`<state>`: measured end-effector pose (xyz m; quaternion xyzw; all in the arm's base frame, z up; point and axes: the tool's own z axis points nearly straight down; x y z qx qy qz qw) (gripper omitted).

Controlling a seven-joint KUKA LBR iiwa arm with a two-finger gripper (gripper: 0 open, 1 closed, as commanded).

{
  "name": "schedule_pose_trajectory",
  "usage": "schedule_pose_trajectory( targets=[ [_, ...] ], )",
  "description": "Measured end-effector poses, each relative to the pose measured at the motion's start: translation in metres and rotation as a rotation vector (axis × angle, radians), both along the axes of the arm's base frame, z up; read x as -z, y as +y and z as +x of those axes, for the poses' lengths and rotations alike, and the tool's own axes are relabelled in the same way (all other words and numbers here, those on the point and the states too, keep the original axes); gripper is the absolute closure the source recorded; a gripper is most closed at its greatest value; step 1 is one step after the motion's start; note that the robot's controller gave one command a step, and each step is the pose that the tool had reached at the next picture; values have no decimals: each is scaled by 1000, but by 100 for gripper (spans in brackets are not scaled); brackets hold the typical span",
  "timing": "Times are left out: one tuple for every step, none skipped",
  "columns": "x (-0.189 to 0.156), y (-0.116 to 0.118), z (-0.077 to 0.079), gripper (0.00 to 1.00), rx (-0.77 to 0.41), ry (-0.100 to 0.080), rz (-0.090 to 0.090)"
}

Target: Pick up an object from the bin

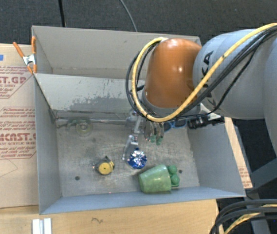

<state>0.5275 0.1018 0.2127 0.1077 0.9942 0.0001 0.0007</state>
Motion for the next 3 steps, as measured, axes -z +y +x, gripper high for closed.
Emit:
schedule_pose_trajectory(
  targets=[
    [127, -56, -23, 0, -54, -19, 3],
    [127, -58, -22, 100, -51, -21, 2],
    [-38, -100, -22, 100, -427, -8, -3]
  ],
)
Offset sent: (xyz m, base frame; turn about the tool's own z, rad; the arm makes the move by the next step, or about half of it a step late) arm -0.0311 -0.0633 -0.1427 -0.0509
